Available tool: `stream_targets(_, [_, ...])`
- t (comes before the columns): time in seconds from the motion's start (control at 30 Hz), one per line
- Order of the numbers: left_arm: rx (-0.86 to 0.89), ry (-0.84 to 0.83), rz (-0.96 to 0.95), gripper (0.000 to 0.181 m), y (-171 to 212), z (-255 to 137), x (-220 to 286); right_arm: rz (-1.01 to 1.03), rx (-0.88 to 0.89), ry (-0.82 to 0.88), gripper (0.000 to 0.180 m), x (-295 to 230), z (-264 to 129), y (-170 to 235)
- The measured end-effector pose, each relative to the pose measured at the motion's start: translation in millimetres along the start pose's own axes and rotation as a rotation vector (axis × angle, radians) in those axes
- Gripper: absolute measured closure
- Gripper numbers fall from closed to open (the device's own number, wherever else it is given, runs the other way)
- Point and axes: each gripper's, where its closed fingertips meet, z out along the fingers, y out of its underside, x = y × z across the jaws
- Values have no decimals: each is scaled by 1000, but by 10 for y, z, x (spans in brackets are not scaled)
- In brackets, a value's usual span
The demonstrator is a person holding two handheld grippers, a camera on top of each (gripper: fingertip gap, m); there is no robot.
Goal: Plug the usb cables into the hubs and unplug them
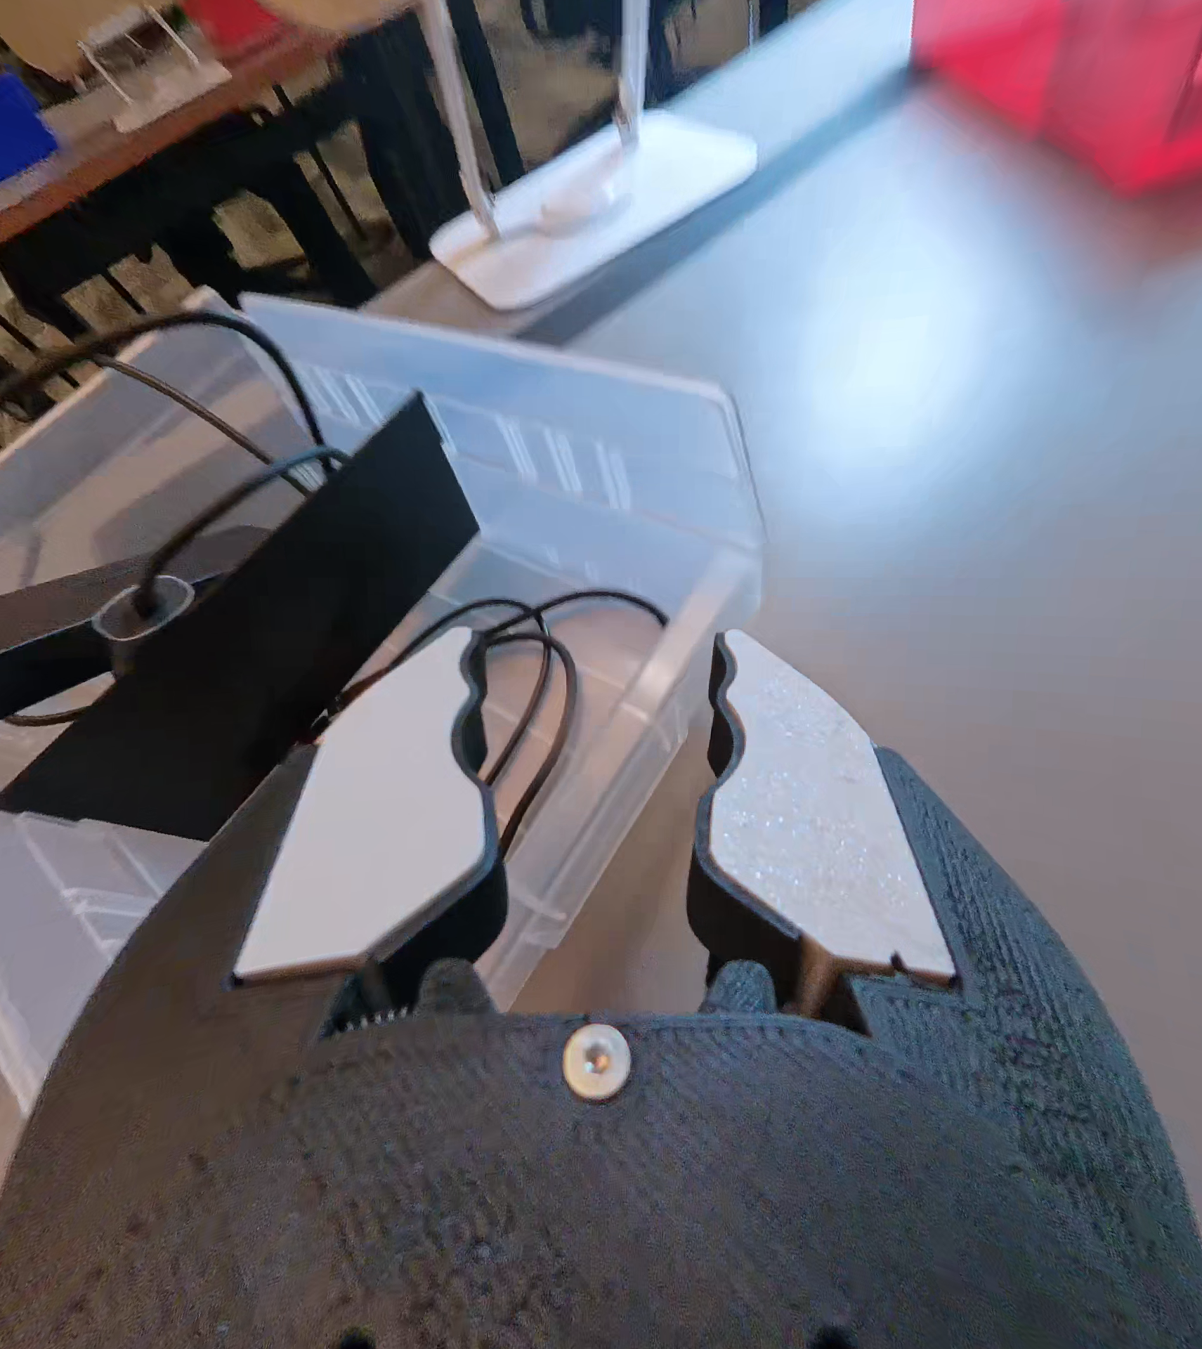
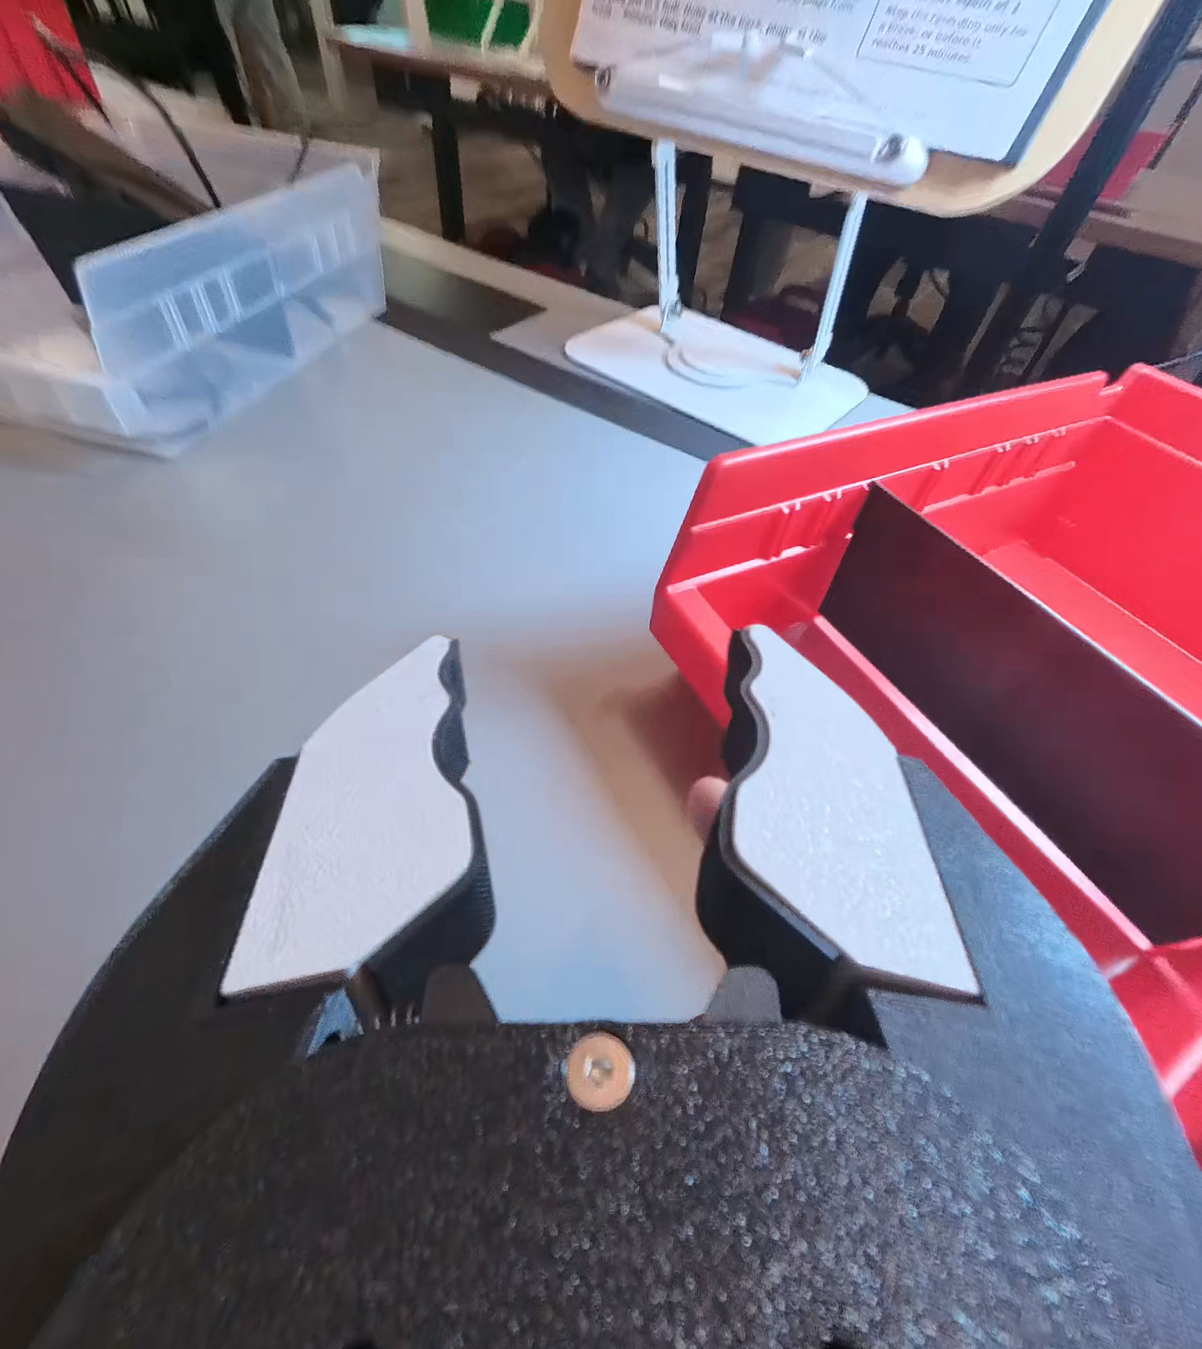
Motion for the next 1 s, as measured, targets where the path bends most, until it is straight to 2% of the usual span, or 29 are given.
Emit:
stream_targets(0.03, [40, -5, -52, 123, -79, -51, -51, 13, 45, 4, 121, -7, -29, -36])
stream_targets(0.1, [93, -26, -131, 131, -174, -133, -175, 9, 154, 12, 169, -15, -110, -150])
stream_targets(0.13, [97, -58, -159, 138, -181, -160, -264, 11, 187, 37, 179, 15, -137, -187])
stream_targets(0.23, [97, -142, -187, 154, -181, -222, -505, 63, 210, 56, 179, 59, -139, -189])
stream_targets(0.3, [75, -203, -183, 173, -190, -260, -694, 63, 167, 39, 150, 31, -68, -106])
stream_targets(0.37, [42, -227, -147, 181, -238, -265, -869, 70, 113, 10, 134, -27, 13, -16])
stream_targets(0.47, [-80, -231, -2, 180, -251, -164, -1105, 25, 83, -22, 134, -135, 86, 53])
stream_targets(0.67, [-348, -158, 204, 154, -86, 235, -1329, -113, 42, -45, 138, -305, 135, 135])
stream_targets(0.8, [-459, -161, 313, 153, -12, 435, -1404, -163, 42, -48, 143, -337, 122, 139])
stream_targets(1.0, [-555, -109, 376, 156, 19, 605, -1384, -144, 41, -55, 145, -296, 112, 152])
